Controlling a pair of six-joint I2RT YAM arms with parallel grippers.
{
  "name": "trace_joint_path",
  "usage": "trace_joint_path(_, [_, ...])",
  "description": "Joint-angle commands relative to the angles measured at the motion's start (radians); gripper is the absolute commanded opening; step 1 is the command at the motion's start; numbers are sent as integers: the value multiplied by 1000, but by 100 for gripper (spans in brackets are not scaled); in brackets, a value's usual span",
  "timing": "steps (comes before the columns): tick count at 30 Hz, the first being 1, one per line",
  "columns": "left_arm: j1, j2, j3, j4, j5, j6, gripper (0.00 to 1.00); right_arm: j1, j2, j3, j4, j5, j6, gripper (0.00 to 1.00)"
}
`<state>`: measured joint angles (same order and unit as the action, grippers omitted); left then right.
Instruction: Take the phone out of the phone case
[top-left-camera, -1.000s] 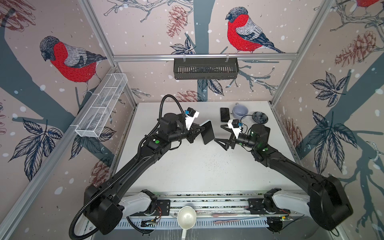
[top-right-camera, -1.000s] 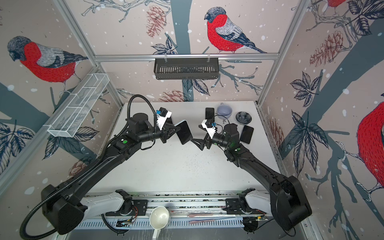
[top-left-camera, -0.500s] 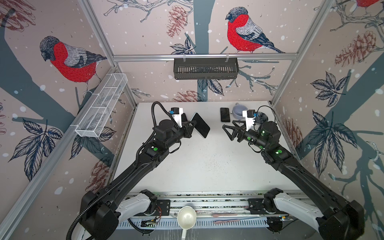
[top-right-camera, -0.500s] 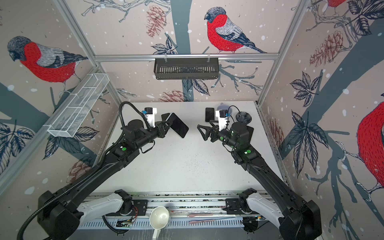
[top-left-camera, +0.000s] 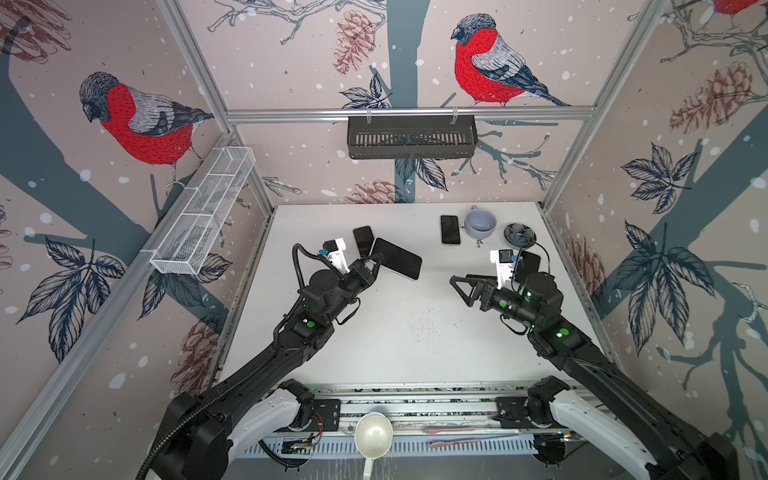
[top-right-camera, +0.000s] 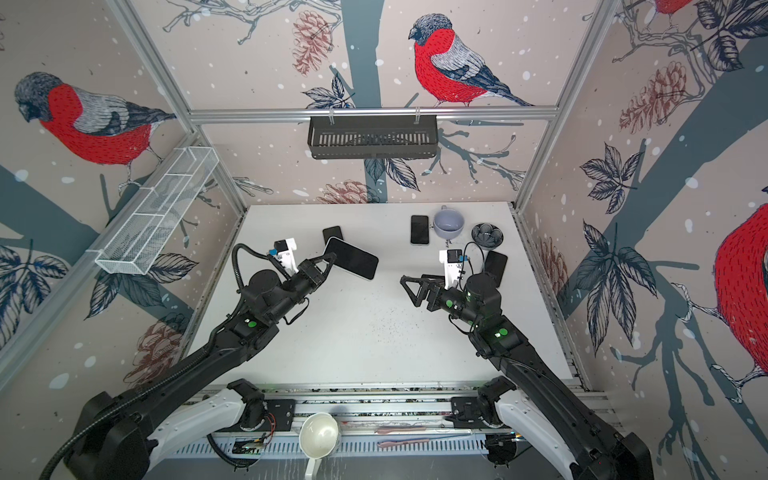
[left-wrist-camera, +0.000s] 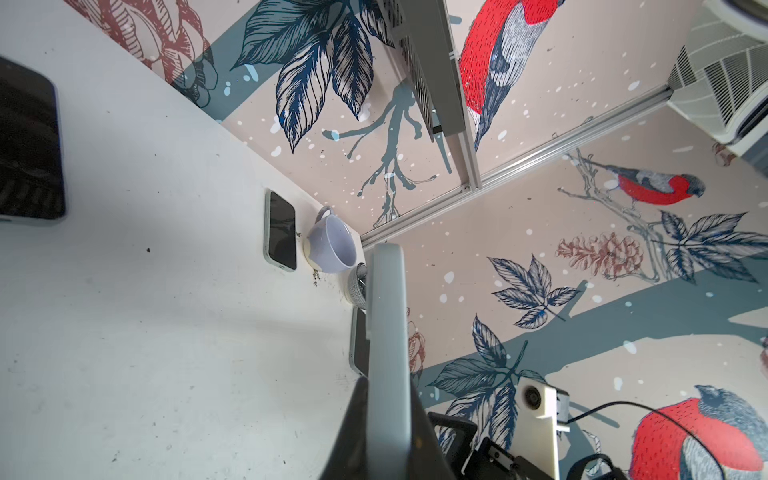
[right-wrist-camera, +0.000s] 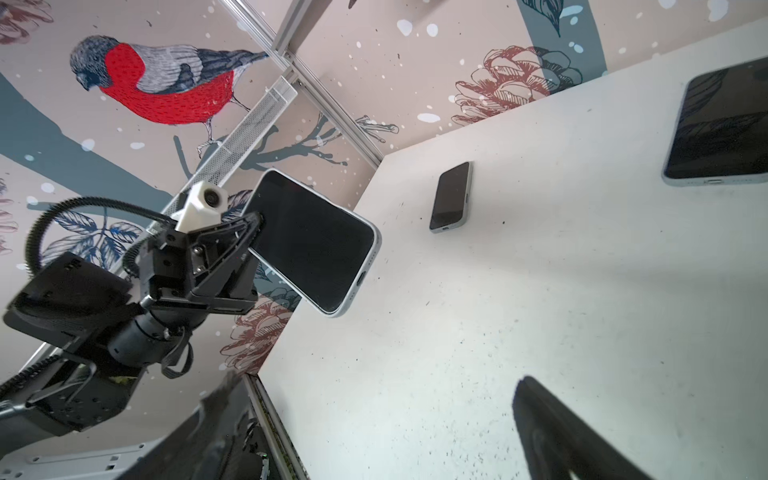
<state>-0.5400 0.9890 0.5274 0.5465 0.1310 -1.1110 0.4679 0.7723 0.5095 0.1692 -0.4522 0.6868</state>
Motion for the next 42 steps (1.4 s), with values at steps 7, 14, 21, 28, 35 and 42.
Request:
trace_joint_path(7, [-1,15,-127,396,-24,-205,0,0,-25,-42,58,-2,85,100])
trace_joint_path(14, [-2,120,-150,572,-1,-259,0,5,1,-73,148,-22,166,100])
trace_joint_path(21, [-38,241,-211,812,-35,-364,0,11,116,-157,431,-133,289,100])
trace_joint_path(28, [-108,252,-231,839,-108,-360,0,90,219,-166,593,-131,318,97])
trace_joint_path(35, [-141,286,-236,877,-137,-390,0,118,250,-169,657,-105,321,88])
trace_joint_path(42, [-185,334,-219,922,-152,-403,0,118,291,-165,717,-110,342,76])
